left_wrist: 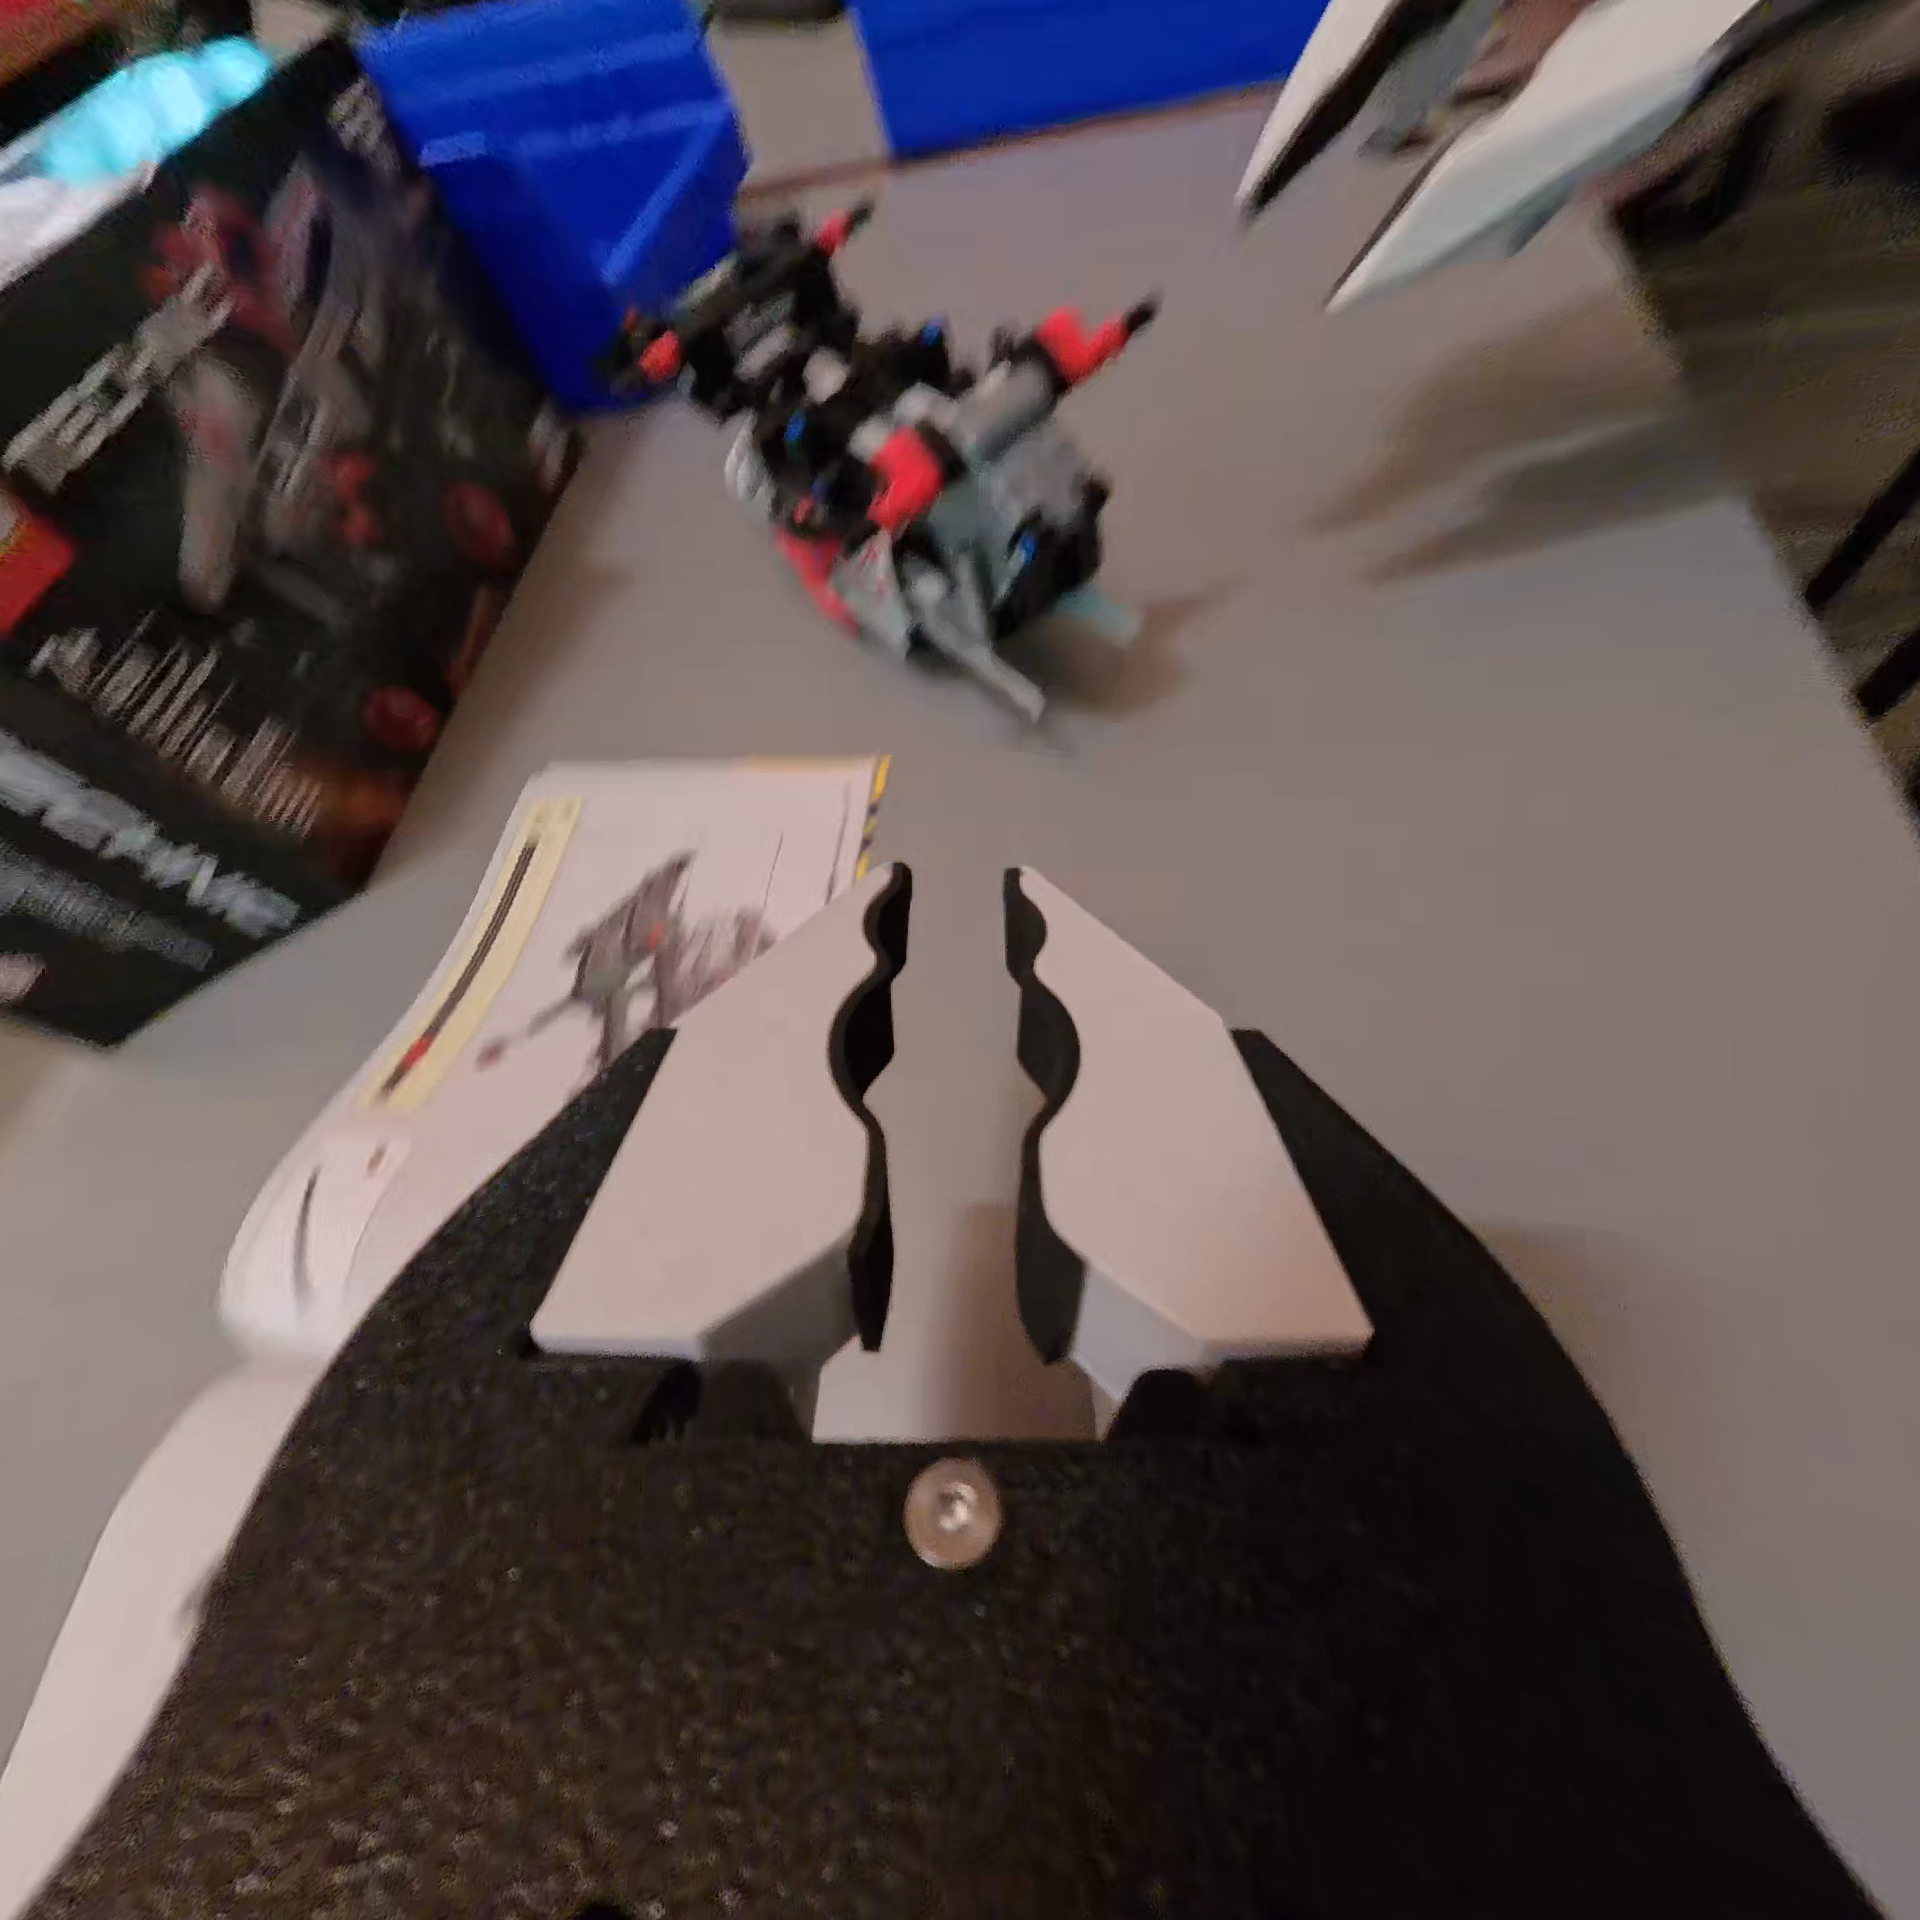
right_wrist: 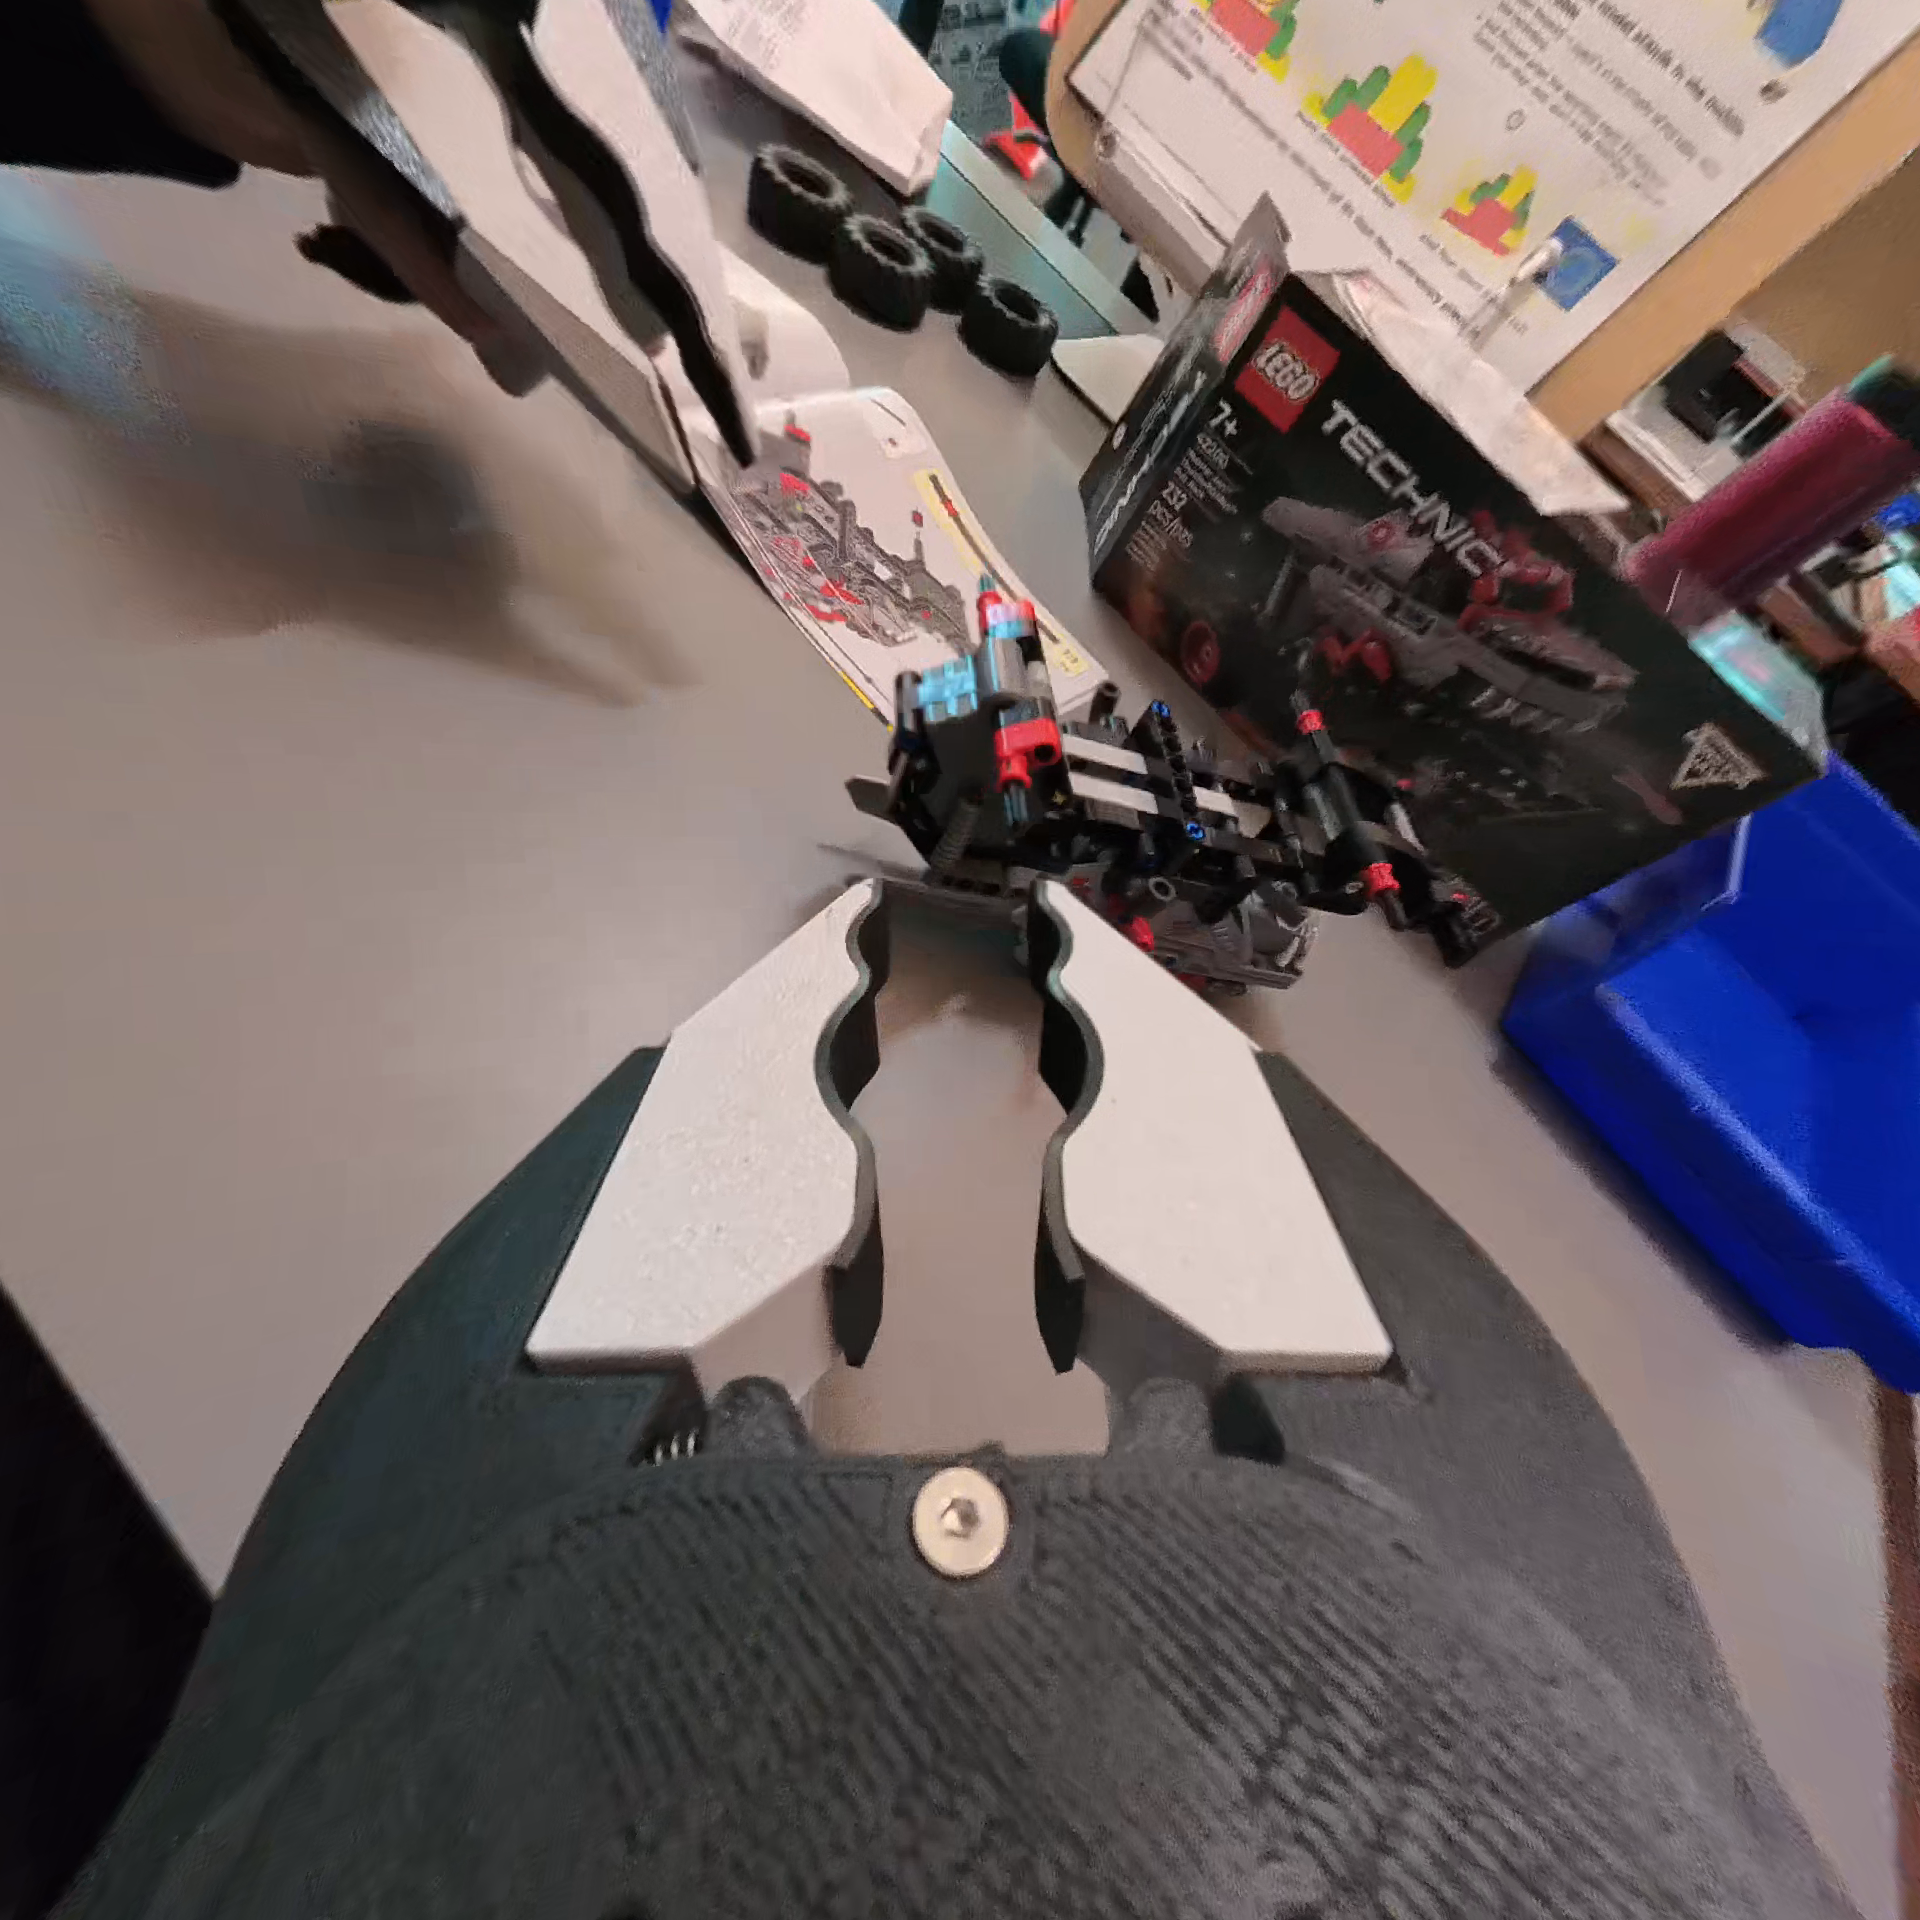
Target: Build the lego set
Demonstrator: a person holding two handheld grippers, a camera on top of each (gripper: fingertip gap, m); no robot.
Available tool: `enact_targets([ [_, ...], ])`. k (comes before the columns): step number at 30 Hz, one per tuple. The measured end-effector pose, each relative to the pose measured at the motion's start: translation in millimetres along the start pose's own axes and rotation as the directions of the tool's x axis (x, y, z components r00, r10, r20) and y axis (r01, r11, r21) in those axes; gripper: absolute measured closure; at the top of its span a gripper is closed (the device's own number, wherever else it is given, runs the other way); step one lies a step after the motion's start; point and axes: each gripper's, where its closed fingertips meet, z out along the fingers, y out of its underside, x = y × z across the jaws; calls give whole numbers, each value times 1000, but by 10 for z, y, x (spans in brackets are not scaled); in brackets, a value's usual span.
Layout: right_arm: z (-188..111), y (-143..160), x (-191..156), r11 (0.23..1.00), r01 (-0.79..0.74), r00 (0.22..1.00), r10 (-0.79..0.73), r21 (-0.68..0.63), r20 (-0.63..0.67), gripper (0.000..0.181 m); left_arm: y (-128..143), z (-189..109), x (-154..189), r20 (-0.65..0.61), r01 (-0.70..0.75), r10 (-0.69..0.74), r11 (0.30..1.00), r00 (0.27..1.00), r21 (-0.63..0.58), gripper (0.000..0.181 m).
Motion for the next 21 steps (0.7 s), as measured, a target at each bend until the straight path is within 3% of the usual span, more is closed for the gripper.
enact_targets([
  [4, 102, -363, -437, 998, 65, 990, -67, 17, 125, 155, 287, -235, -282, 140, 27, -16, 997, 990, -79, 151],
  [7, 456, -464, -847, 993, 118, 966, -111, -14, 235, 155, 419, -172, -390, 106, 174, -160, 974, 981, -143, 127],
  [9, 720, -432, -900, 988, 141, 971, -124, -67, 202, 157, 539, -101, -476, 113, 240, -221, 949, 969, -205, 117],
  [13, 1034, -392, -905, 980, 146, 982, -128, -135, 138, 159, 756, 2, -429, 55, 311, -310, 900, 949, -306, 118],
  [18, 1150, -260, -744, 953, 192, 981, -187, -235, 46, 159, 866, -210, -203, -45, 185, -219, 901, 975, -393, 146],
  [21, 1205, -257, -818, 946, 217, 976, -204, -239, 79, 158, 889, -270, -126, -42, 157, -183, 923, 982, -351, 140],
])
